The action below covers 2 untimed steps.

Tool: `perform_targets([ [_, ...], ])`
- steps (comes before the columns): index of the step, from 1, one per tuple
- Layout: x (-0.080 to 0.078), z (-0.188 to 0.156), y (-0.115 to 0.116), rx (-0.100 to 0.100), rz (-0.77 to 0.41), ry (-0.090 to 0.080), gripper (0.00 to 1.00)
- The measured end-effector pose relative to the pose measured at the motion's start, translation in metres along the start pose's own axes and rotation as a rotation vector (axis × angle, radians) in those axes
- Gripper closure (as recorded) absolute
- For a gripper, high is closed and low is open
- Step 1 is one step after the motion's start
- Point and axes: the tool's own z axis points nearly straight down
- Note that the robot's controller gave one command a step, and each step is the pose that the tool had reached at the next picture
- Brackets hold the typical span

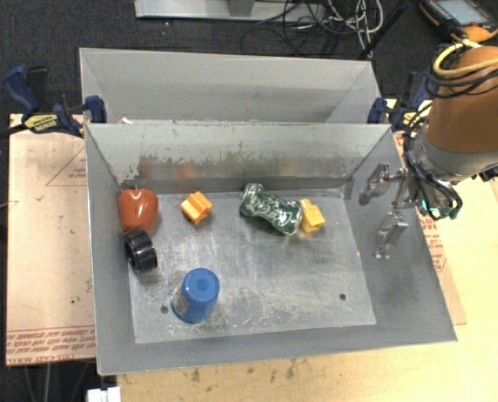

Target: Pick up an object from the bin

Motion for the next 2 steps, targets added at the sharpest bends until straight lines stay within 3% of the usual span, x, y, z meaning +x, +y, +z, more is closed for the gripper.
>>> perform_targets([
  [1, -0.002, -0.005, 0.001, 0.001, -0.003, -0.008, 0.0],
  [2, -0.045, 0.057, 0.046, 0.001, 0.073, -0.016, 0.0],
])
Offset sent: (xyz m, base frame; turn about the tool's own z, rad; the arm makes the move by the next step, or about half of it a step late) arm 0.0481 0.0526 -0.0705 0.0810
